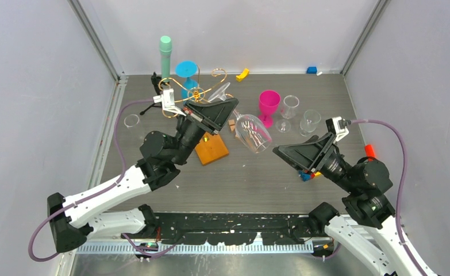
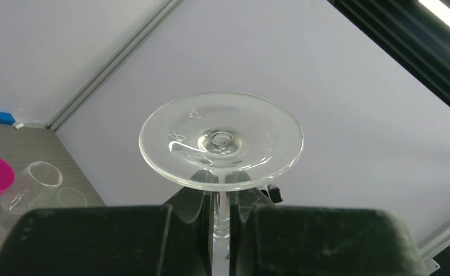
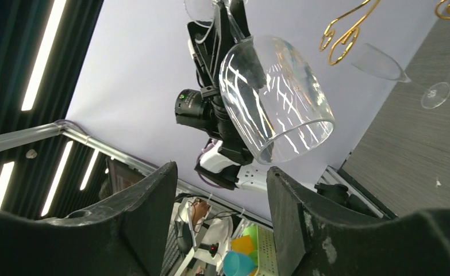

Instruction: Take the wine glass off the wine glass rack

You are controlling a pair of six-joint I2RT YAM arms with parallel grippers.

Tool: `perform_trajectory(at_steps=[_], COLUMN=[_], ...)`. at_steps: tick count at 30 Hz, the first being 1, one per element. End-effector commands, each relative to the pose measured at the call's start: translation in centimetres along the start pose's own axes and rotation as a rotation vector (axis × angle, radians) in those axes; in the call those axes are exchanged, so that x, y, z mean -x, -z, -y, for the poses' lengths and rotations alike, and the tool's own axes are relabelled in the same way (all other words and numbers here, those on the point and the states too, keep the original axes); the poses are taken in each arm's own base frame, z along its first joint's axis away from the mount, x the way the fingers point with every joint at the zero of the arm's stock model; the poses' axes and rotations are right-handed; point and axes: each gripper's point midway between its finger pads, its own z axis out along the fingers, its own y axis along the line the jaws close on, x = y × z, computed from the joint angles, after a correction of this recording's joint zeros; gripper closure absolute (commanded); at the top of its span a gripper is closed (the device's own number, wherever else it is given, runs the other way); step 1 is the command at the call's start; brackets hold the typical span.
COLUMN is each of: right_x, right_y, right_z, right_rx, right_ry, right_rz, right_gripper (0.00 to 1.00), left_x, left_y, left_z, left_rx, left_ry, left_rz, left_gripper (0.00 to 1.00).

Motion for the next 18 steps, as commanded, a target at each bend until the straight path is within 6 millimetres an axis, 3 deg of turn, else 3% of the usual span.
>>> perform_trajectory(at_steps=[1,18], right_x=[0.3,2.7], right_y=[-0.5,-2.7], right_z=[-3.6,-4.4], right_rx=[0.128,0.185], right_ry=[0.007,-0.084], right_rz=[-0.015,0.073], right_gripper=[0.39,0.46], left_x=[4.2,4.2], left_y=[-0.2,-0.7], left_z=[3.5,3.3], left_rx=[-0.099,-0.131], left_ry=[0.124,0.185], left_rz=[0.157,0.202], left_gripper=[1.0,1.0])
